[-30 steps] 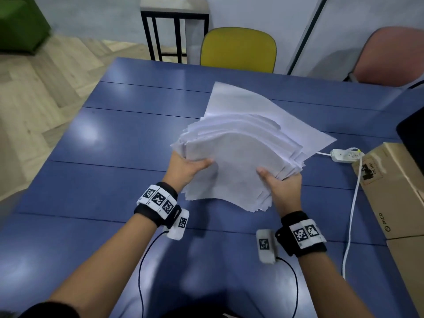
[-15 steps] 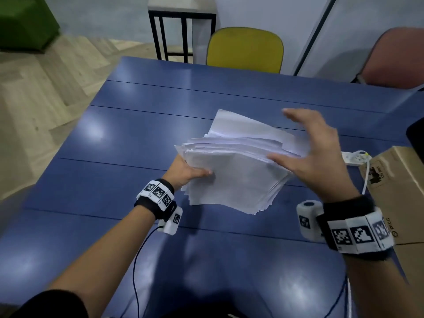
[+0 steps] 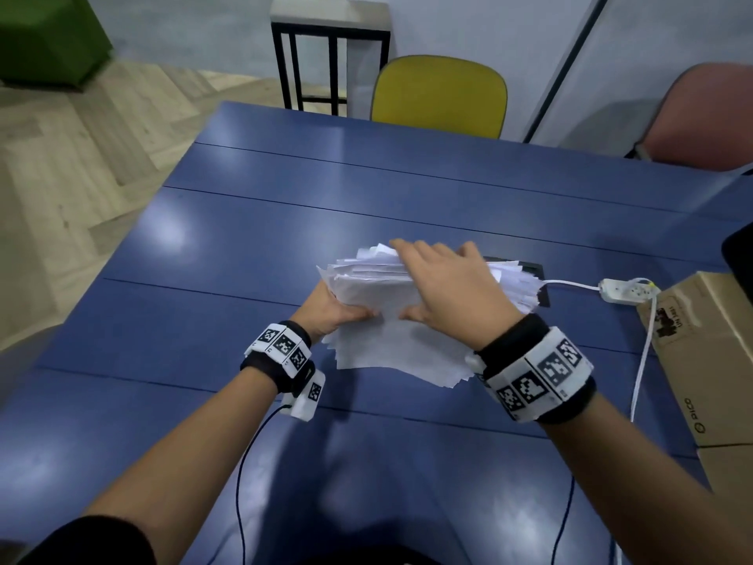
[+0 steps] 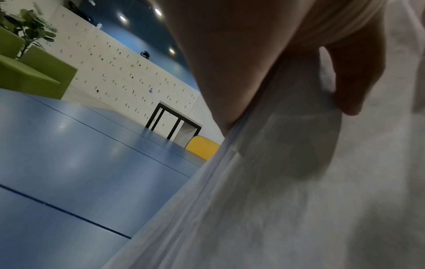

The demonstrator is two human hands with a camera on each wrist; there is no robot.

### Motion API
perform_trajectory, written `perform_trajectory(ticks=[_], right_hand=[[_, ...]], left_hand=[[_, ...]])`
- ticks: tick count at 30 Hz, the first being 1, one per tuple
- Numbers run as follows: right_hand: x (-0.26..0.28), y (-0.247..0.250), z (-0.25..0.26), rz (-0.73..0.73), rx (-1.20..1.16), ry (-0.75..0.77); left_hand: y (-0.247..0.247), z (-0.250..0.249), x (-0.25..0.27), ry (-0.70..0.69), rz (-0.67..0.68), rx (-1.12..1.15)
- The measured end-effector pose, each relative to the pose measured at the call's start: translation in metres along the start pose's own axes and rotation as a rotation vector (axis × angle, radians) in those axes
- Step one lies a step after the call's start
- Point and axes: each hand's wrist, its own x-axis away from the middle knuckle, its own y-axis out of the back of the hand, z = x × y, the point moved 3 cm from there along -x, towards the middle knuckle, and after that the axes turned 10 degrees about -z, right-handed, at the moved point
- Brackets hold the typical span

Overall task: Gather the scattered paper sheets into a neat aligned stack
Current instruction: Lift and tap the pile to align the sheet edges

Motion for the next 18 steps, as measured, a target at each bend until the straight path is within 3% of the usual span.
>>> perform_trajectory(ticks=[5,8,11,14,18], right_hand=[[0.004,0.000,-0.003,-0.095,0.029,-0.087],[0.015,-0.008,-0.007,-0.031,-0.010,-0.086],[0.022,-0.004,-0.016,-0.137,0.009,-0.151],[0.031,-0.012,-0.014,-0.073,0.022,-0.144],[0.024,-0.007,-0.007,-0.174,0.006,-0.187]], left_hand=[[0.003,0.002,-0.003,-0.033,-0.033,-0.032],[0.002,0.004,-0.003,-0.023,-0.035,-0.043],[0.003,0.006,-0.004,-0.025,-0.041,-0.044],[0.001,0.003,-0.003,-0.027,-0.035,-0.021],[0.000,0.000,-0.001,-0.051,-0.020,-0.002]])
